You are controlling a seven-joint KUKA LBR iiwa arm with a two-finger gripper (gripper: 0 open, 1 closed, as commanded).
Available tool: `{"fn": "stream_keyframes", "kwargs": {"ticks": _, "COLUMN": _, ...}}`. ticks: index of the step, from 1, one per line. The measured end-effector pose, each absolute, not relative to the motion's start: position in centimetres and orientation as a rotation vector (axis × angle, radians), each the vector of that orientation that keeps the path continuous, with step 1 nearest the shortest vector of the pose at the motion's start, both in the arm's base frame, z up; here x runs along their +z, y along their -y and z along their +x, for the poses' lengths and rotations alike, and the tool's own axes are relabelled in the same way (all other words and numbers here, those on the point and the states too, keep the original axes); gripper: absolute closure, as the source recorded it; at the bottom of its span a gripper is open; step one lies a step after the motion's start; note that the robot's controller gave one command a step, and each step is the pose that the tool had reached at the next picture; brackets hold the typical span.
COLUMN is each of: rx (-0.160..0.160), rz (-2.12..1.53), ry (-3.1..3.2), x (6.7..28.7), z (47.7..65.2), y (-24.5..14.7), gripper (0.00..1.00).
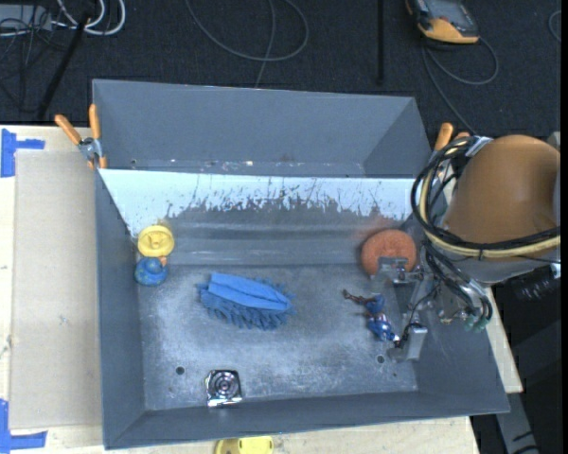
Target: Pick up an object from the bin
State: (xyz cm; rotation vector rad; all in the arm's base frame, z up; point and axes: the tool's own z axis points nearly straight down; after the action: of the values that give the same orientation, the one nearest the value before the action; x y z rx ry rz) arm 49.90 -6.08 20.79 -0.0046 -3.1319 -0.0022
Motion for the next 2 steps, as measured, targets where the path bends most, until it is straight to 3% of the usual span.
{"fn": "stream_keyframes", "kwargs": {"ticks": 1, "rx": -0.001, "rz": -0.001, "ry": 3.140, "x": 21.2, "z": 50.1, "y": 6.1, "gripper": 0.00}}
{"fn": "stream_keyframes", "kwargs": {"ticks": 2, "rx": 0.001, "rz": -0.045, "ry": 3.151, "x": 17.4, "z": 55.5, "y": 5.5, "gripper": 0.00}}
